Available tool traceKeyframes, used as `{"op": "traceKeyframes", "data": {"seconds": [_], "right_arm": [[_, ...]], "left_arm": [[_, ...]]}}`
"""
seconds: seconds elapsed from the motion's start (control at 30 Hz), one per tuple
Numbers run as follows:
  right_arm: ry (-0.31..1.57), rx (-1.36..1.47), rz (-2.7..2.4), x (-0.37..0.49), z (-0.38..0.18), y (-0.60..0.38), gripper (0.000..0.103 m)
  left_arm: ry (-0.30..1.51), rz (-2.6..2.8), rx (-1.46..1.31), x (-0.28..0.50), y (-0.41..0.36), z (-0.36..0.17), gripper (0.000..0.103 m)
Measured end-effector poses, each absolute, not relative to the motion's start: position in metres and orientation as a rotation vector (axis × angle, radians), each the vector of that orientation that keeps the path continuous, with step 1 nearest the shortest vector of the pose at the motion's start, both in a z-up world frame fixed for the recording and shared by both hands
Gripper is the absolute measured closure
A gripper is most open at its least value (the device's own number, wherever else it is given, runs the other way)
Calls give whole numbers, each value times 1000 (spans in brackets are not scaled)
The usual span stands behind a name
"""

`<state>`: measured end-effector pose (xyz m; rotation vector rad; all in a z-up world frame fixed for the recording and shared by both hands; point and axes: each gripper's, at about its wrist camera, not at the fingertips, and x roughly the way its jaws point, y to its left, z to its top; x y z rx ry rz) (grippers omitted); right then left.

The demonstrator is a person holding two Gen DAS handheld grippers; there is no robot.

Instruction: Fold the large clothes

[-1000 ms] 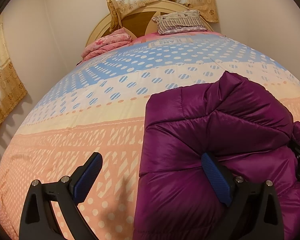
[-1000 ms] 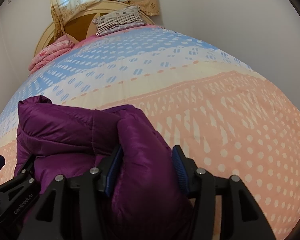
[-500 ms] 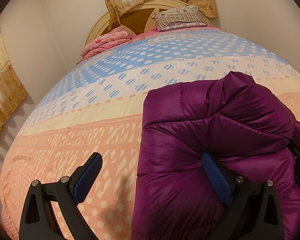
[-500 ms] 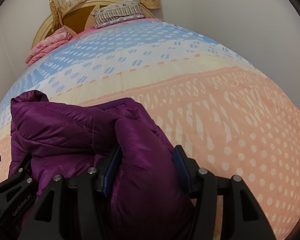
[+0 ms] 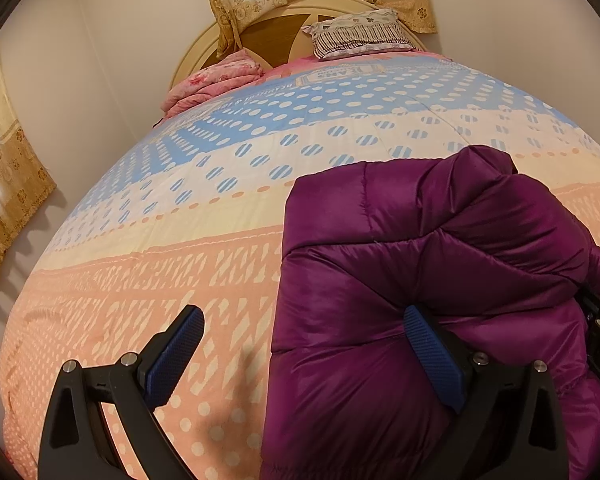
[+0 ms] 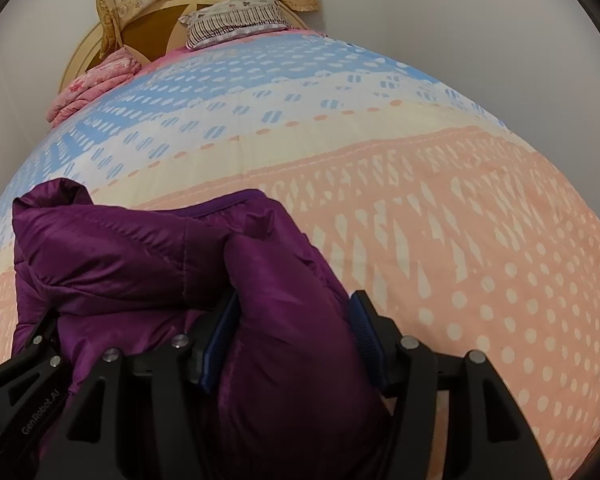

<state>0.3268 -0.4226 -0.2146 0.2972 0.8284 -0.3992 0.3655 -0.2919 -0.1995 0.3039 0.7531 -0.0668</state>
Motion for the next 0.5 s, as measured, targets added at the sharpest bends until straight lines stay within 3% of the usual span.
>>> {"op": "traceKeyframes", "data": {"seconds": [0.23, 0.37, 0.5], "right_arm": [[827, 336, -367, 321, -212, -426, 42], [787, 337, -348, 290, -187, -420, 38], [729, 284, -365, 260, -192, -405, 37]], "left_arm": [[809, -145, 289, 357, -278, -183, 2], [759, -199, 186, 315, -248, -157, 3], [736, -180, 222, 297, -251, -178, 2]]}}
